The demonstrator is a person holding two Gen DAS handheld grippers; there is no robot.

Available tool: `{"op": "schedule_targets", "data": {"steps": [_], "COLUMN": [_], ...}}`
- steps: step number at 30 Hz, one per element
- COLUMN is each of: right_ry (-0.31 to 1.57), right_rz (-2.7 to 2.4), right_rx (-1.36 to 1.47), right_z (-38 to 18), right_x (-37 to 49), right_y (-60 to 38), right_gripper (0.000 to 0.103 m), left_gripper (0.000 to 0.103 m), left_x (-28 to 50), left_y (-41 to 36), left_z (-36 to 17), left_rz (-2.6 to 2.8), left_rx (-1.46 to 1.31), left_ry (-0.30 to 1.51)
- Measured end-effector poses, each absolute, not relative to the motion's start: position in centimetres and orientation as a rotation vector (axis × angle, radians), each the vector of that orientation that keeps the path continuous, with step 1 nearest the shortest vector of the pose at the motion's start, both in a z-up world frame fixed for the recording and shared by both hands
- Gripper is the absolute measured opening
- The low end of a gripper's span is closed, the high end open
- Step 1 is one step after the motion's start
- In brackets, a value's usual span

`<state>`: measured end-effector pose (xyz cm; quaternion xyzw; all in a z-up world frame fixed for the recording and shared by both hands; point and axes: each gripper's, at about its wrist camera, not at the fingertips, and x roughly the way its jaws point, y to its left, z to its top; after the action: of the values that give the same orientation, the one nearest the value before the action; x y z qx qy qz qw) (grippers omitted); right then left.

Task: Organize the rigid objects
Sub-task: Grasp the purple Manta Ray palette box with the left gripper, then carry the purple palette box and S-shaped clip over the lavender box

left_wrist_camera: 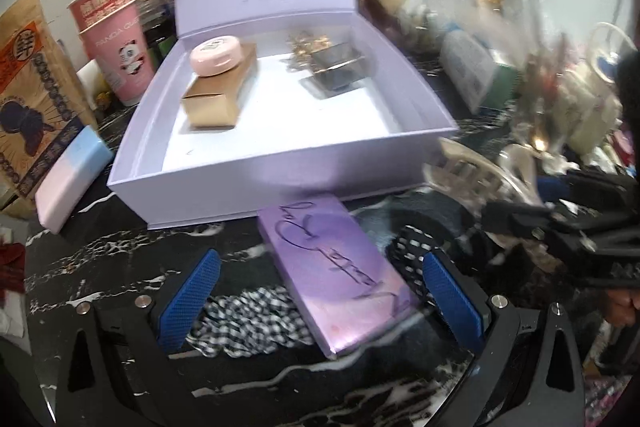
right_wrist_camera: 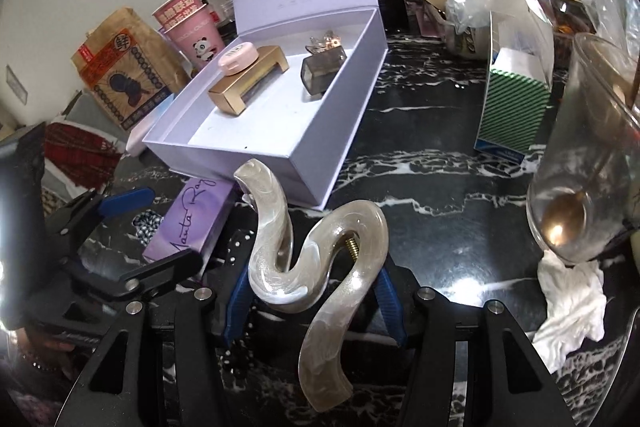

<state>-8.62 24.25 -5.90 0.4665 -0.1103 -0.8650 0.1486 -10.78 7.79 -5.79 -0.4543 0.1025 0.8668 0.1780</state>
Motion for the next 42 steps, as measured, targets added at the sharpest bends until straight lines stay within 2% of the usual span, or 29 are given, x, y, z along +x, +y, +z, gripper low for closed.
{"op": "schedule_targets", "data": {"steps": [14,15,20,23,29,42], "right_ry": [-0.33,-0.333,-0.357,-0.358,-0.353,-0.321], "right_rz": [-2.477,-2.478,-2.485,-2.489,-2.488,-2.48], "right_rx": [1.36,1.362,1.368,1.365,1.356,1.324], "right_z": [-6.1,-6.1,-6.2,-6.1,-6.0,-5.2], "right_x": [-9.0,-9.0,-8.7,-8.4,-8.1,-6.9], "right_y": [24.7,24.8,25.3,25.4,25.2,24.1], "right_gripper": [0.054,0.054,0.054,0.054,0.054,0.054], "left_gripper": [0.101,0.099,0.066,0.051,0.051,0.051], "left_x": [-12.7,-12.8,-12.9,-12.5,-11.6,-10.0], "left_y": [8.0,8.1,8.3,8.2,8.0,6.9], "left_z": [-7.1,-7.2,-7.9,-7.6,-7.0,-5.7], "left_rz": [2.486,2.483,2.466,2.471,2.479,2.462], "left_rx": [-1.418,-1.422,-1.47,-1.45,-1.4,-1.373], "left_ry": [0.301,0.297,0.328,0.325,0.338,0.241]}}
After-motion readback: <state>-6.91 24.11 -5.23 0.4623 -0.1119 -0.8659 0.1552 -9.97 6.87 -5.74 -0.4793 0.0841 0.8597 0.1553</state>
